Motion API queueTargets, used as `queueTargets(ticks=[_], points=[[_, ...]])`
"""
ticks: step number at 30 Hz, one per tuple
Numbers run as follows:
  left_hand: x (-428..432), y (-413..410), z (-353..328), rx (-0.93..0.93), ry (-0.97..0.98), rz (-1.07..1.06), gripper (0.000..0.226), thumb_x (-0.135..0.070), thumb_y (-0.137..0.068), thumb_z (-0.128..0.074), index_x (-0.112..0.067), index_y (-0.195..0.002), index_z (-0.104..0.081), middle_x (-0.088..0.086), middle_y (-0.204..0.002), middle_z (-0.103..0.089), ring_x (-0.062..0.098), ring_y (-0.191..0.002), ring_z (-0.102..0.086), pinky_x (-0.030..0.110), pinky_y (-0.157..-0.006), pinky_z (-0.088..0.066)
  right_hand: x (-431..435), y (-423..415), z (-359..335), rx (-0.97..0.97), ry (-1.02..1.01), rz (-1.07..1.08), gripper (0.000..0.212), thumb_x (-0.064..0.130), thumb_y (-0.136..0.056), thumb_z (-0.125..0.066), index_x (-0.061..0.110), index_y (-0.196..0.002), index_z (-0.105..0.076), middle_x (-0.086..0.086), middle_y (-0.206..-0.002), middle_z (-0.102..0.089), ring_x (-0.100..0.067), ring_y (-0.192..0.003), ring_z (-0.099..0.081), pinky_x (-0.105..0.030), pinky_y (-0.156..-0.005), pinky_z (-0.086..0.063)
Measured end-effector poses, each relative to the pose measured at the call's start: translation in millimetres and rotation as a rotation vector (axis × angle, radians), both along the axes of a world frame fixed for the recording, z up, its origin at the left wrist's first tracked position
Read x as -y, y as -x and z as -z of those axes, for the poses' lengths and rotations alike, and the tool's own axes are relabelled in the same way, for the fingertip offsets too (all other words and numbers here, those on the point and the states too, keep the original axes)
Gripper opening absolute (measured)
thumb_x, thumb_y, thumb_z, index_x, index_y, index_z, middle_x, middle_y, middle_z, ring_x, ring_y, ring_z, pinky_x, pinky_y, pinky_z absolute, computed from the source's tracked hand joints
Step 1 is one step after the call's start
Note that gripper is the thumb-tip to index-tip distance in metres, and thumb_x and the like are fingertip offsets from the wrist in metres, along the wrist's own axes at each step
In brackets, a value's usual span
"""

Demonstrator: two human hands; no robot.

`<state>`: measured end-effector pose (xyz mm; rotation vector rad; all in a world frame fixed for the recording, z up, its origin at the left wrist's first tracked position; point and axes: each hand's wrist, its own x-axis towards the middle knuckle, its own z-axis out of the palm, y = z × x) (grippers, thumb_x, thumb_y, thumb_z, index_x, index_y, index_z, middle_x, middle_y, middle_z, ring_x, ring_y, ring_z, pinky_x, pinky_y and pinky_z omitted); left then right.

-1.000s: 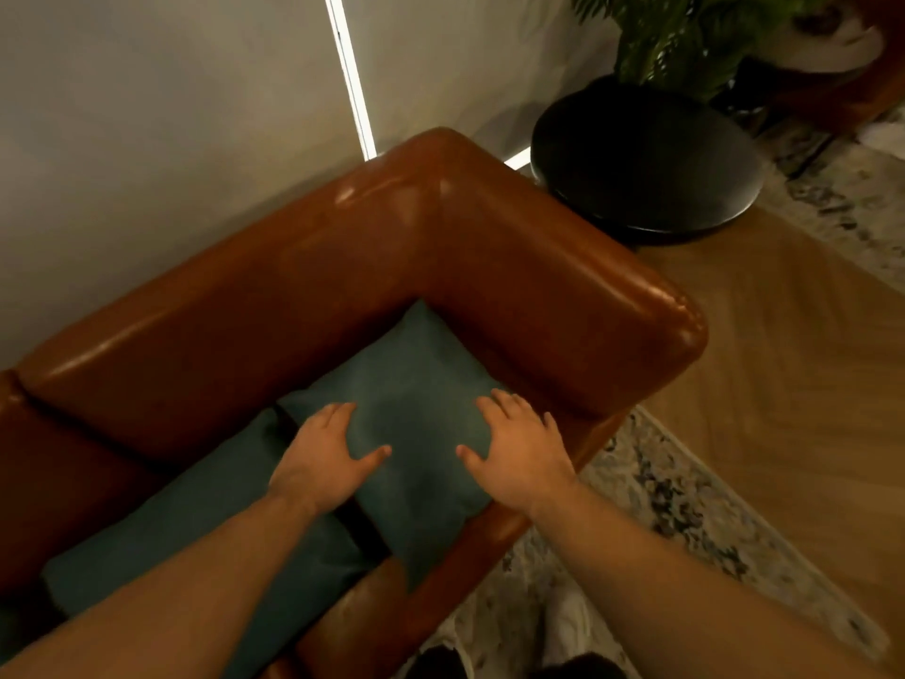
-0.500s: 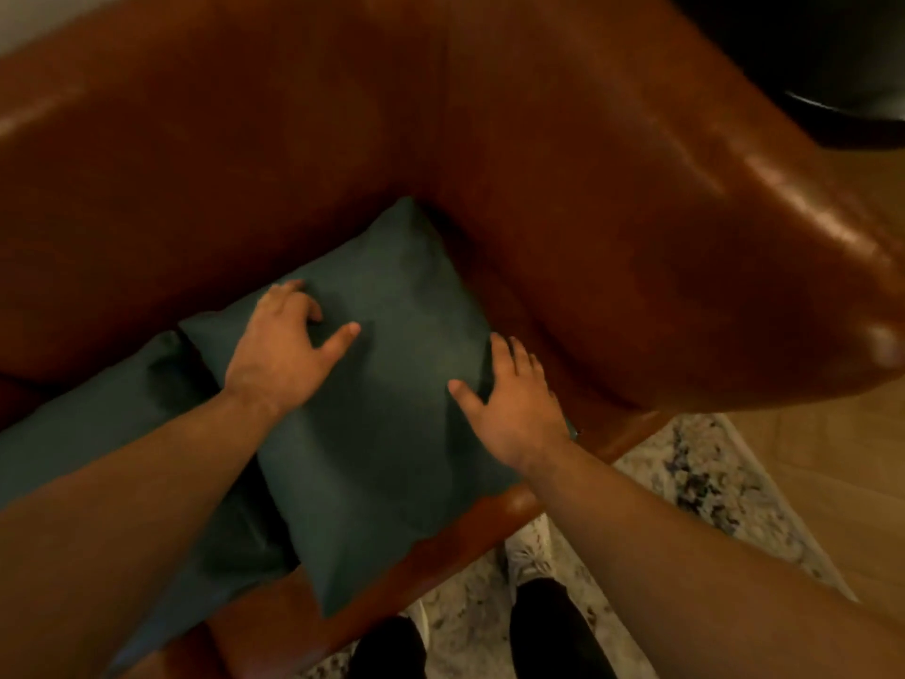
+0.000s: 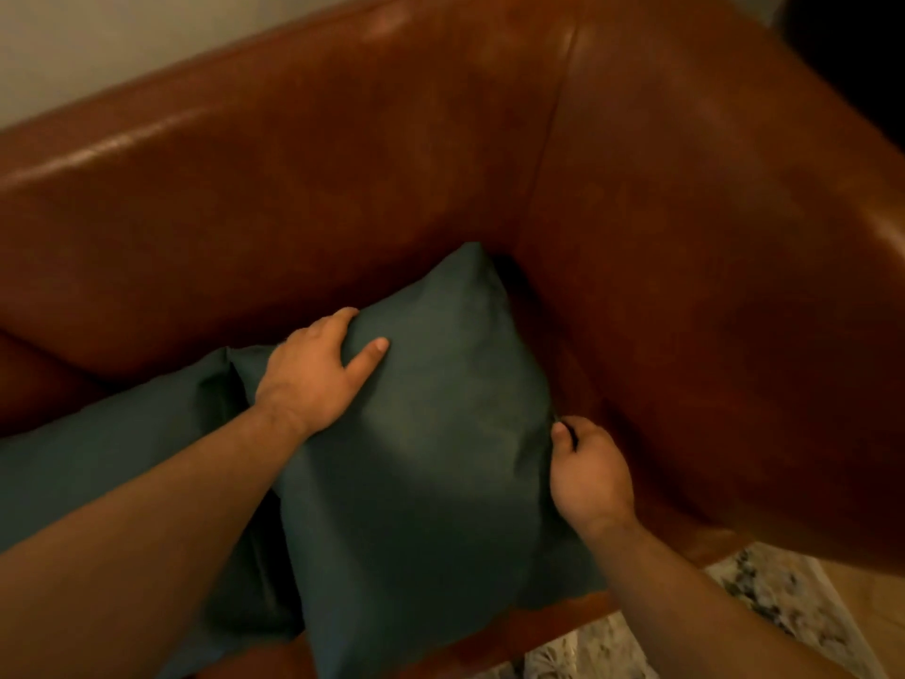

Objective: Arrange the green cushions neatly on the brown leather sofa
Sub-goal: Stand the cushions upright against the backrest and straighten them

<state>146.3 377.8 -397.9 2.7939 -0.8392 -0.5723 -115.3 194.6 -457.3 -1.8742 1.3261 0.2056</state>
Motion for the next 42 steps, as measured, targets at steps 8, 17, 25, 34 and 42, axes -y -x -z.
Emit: queueTargets(ticks=[8, 17, 25, 34, 42], points=[[-60, -10, -19, -0.119, 0.151, -0.291, 0.099, -0.104, -0.074, -0.020, -0.035, -0.133, -0.063, -0.002, -0.136, -0.069, 0.027, -0.127, -0.062, 0.051, -0.108, -0.047, 8, -53, -56, 0.184, 0.425, -0.280, 0.034, 0.029, -0.109, -0.043, 0.017, -0.121, -0.072, 0.000, -0.108, -0.069, -0.024, -0.099, -0.063, -0.044, -0.089, -0.053], [-65, -31, -54, -0.444, 0.837, -0.688, 0.048, -0.067, -0.074, -0.063, -0.023, -0.092, -0.055, -0.015, -0.085, -0.064, 0.003, -0.083, -0.059, 0.030, -0.075, -0.045, 57, -143, -157, 0.464, 0.700, -0.633, 0.027, 0.029, -0.110, -0.046, 0.022, -0.110, -0.072, 0.007, -0.100, -0.067, -0.019, -0.096, -0.060, -0.039, -0.094, -0.044], [-99, -53, -24, -0.543, 0.883, -0.604, 0.112, -0.071, -0.034, -0.099, -0.033, -0.132, -0.060, -0.025, -0.121, -0.076, -0.004, -0.115, -0.070, 0.028, -0.102, -0.053, 76, -232, -194, 0.556, 0.775, -1.048, 0.024, 0.028, -0.108, -0.049, 0.018, -0.115, -0.070, 0.003, -0.109, -0.067, -0.020, -0.102, -0.056, -0.040, -0.099, -0.043], [-91, -114, -53, -0.456, 1.271, -0.735, 0.095, -0.050, -0.052, -0.103, -0.033, -0.135, -0.062, 0.000, -0.131, -0.076, 0.019, -0.119, -0.074, 0.036, -0.093, -0.063, 76, -300, -168, 0.606, 0.618, -1.001, 0.027, 0.019, -0.103, -0.061, 0.023, -0.129, -0.066, 0.006, -0.118, -0.062, -0.017, -0.111, -0.053, -0.039, -0.100, -0.044], [-84, -129, -65, -0.277, 1.284, -0.721, 0.076, -0.040, -0.066, -0.097, -0.039, -0.134, -0.063, -0.002, -0.133, -0.074, 0.017, -0.120, -0.073, 0.044, -0.104, -0.057, 85, -311, -164, 0.525, 0.632, -0.973, 0.025, 0.032, -0.102, -0.061, 0.030, -0.125, -0.070, 0.010, -0.124, -0.063, -0.015, -0.118, -0.054, -0.044, -0.110, -0.043]])
